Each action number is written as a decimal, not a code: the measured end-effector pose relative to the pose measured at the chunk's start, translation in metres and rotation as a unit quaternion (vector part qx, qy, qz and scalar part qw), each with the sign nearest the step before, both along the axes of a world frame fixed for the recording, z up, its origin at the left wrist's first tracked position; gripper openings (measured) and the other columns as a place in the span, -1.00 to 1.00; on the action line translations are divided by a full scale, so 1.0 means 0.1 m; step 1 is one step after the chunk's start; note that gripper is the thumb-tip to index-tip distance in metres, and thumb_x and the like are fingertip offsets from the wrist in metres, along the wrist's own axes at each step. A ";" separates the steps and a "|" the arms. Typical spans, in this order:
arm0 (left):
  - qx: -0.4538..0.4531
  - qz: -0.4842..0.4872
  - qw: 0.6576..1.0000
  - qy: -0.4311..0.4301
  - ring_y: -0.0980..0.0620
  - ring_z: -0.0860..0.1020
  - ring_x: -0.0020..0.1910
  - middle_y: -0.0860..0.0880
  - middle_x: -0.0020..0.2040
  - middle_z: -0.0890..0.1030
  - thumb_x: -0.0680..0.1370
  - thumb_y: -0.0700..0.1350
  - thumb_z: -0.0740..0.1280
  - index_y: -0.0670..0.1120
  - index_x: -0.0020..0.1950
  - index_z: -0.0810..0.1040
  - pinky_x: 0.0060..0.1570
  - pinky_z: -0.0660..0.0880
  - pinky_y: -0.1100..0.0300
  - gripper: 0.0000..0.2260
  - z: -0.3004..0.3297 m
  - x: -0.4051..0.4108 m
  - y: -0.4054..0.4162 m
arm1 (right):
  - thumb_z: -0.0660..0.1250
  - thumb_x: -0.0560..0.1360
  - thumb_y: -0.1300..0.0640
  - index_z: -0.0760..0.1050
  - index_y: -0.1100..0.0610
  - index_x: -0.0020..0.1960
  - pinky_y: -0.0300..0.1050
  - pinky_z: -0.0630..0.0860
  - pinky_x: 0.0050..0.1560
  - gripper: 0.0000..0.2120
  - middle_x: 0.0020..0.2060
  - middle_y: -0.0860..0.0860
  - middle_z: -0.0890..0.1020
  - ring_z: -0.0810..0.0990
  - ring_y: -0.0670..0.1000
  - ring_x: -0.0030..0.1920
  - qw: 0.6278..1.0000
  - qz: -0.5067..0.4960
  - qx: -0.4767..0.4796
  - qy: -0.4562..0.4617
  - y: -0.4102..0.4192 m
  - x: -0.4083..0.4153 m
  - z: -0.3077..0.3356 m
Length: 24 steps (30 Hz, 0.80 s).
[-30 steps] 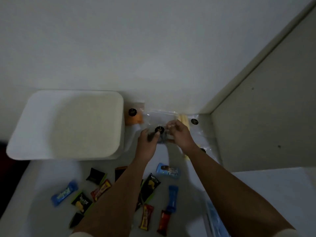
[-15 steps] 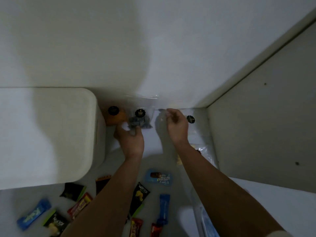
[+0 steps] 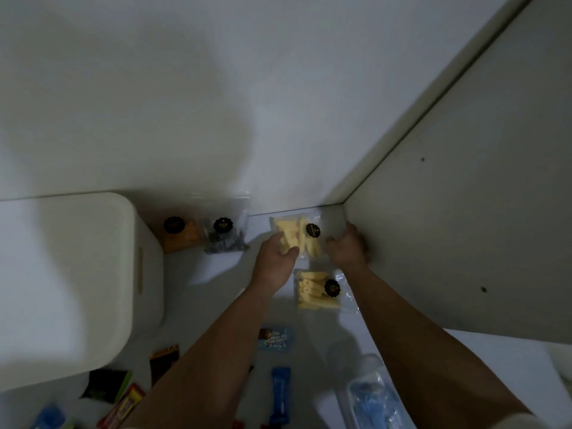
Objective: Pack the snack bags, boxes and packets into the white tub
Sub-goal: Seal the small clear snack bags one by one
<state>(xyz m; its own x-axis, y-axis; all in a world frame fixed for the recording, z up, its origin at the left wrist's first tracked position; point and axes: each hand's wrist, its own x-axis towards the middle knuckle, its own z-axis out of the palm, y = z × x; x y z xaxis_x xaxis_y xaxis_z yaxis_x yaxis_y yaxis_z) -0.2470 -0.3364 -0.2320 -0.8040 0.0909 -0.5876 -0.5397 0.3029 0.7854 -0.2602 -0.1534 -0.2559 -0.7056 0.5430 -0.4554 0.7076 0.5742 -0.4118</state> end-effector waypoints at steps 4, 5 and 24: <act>-0.020 -0.009 1.000 0.001 -0.04 0.38 0.47 -0.04 0.52 0.38 0.60 -0.05 0.34 -0.04 0.56 0.33 0.35 0.30 0.17 -0.48 -0.03 0.02 -0.04 | 0.45 0.45 -0.01 0.38 0.20 0.41 0.05 0.55 0.17 -0.40 0.27 0.19 0.57 0.57 0.25 0.26 1.000 -0.006 -0.011 0.006 0.05 0.01 -0.08; -0.021 -0.010 1.000 -0.001 -0.03 0.39 0.46 -0.04 0.51 0.40 0.60 -0.05 0.34 -0.04 0.55 0.34 0.35 0.31 0.16 -0.49 -0.03 0.03 -0.06 | 0.46 0.46 0.03 0.44 0.21 0.34 0.01 0.56 0.11 -0.47 0.21 0.18 0.61 0.61 0.23 0.18 0.999 -0.017 -0.030 0.010 0.06 0.02 -0.08; 0.079 0.126 0.986 0.077 -0.05 0.66 -0.03 -0.06 -0.02 0.66 0.61 -0.08 0.34 -0.08 0.00 0.59 0.01 0.58 0.02 -0.91 1.07 0.84 -0.55 | 0.52 0.34 0.29 0.61 0.06 -0.11 0.06 0.63 -0.16 -0.79 -0.18 0.11 0.67 0.67 0.19 -0.17 0.901 0.069 -0.314 0.292 -0.84 0.78 1.23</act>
<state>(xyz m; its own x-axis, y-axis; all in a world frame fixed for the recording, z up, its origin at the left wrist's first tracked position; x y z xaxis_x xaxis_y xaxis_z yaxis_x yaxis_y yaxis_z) -0.1629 -0.3913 -0.1255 -0.8912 -0.0421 -0.4516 -0.4531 0.0409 0.8905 -0.1821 -0.2377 -0.1332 -0.9653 0.1963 -0.1722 0.2055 0.1642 -0.9648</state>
